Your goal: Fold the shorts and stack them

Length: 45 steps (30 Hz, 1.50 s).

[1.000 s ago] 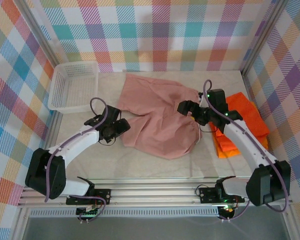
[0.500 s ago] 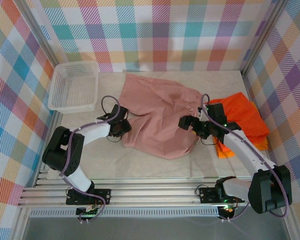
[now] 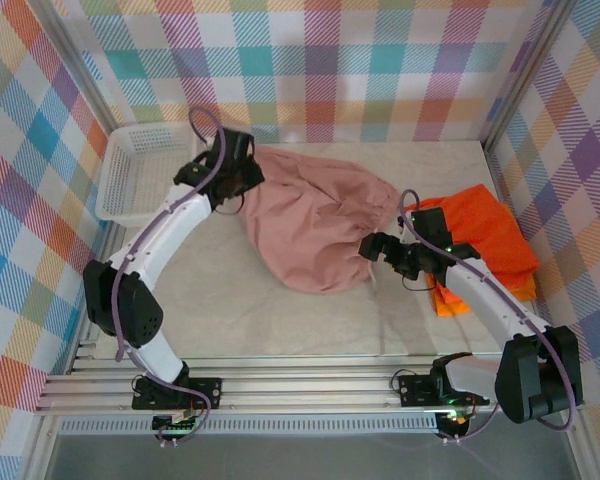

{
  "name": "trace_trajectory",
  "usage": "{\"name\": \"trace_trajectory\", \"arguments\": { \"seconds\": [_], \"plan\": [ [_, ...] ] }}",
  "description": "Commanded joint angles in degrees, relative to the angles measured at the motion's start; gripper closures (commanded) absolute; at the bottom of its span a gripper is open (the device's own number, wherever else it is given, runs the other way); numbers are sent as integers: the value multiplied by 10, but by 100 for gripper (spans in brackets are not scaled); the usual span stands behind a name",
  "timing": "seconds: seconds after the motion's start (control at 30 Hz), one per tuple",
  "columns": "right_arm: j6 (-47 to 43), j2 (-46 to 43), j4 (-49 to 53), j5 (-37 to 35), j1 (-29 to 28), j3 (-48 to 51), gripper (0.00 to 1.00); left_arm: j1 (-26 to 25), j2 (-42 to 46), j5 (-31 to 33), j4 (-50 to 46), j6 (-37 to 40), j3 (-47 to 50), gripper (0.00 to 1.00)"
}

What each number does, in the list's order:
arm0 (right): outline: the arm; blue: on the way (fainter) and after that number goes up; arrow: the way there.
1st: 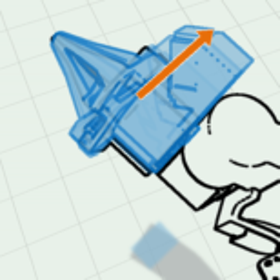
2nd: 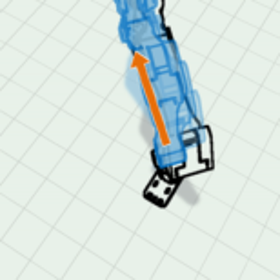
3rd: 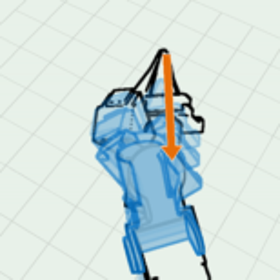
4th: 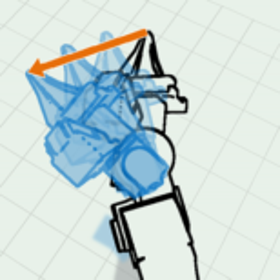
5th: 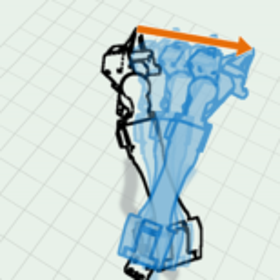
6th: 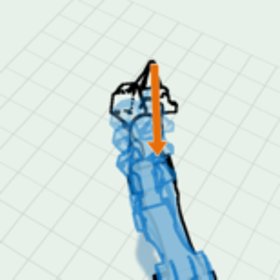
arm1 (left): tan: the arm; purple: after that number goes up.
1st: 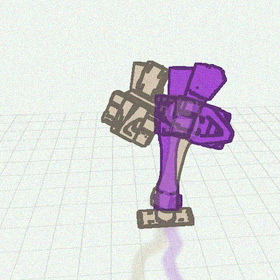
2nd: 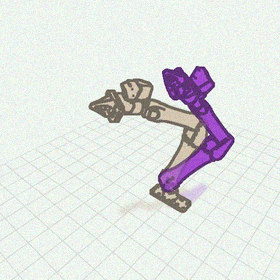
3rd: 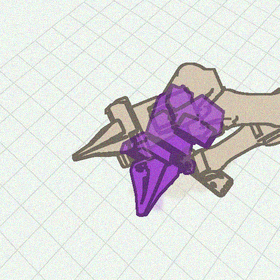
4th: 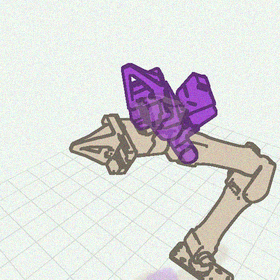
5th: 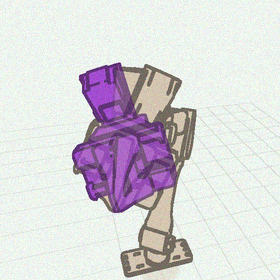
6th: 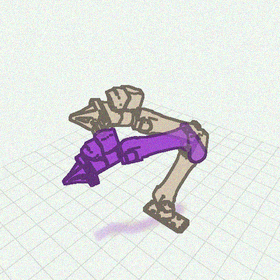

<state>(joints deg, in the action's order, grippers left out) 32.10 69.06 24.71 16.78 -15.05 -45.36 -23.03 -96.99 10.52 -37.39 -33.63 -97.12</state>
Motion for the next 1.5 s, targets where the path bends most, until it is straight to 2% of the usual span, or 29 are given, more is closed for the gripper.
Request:
{"name": "trace_trajectory", "arguments": {
  "seconds": [0.0, 0.07, 0.13, 0.23, 0.4, 0.57, 0.67, 0.8, 1.17, 1.27, 1.33, 1.4, 1.47],
  "plan": [
    [-1, 2, 4, -9, -1, 9, 1, 24, -51, 8, -105, 39, -70, 56],
    [-1, 2, 4, -4, -1, 6, 1, 32, -58, 0, -113, 50, -105, 40],
    [-6, 2, 0, 12, -2, 4, 1, 36, -38, -5, -107, 54, -111, 18],
    [-15, 5, 4, 7, -16, -5, 2, 38, 24, -22, -77, 47, -51, 1],
    [0, 35, 7, -41, -67, -15, 4, 39, 143, -56, -26, -1, 128, 0],
    [98, 97, -45, -48, -82, -12, 10, 39, 256, -53, 47, -64, 317, 0],
    [168, 138, -99, -41, -85, -4, 16, 39, 295, -51, 67, -86, 385, 0],
    [203, 194, -140, -21, -91, -16, 22, 39, 319, -48, 65, -91, 416, 0],
    [210, 267, -149, -9, -109, -60, 53, 39, 332, -31, 59, -80, 430, 0],
    [210, 276, -145, -15, -110, -69, 66, 39, 333, -28, 58, -81, 435, 0],
    [201, 282, -131, -23, -109, -81, 78, 40, 335, -24, 57, -80, 436, 0],
    [192, 280, -101, -38, -109, -100, 98, 41, 341, -18, 53, -80, 435, 0],
    [180, 269, -76, -40, -107, -120, 100, 42, 349, -15, 50, -81, 432, 0]
  ]
}}
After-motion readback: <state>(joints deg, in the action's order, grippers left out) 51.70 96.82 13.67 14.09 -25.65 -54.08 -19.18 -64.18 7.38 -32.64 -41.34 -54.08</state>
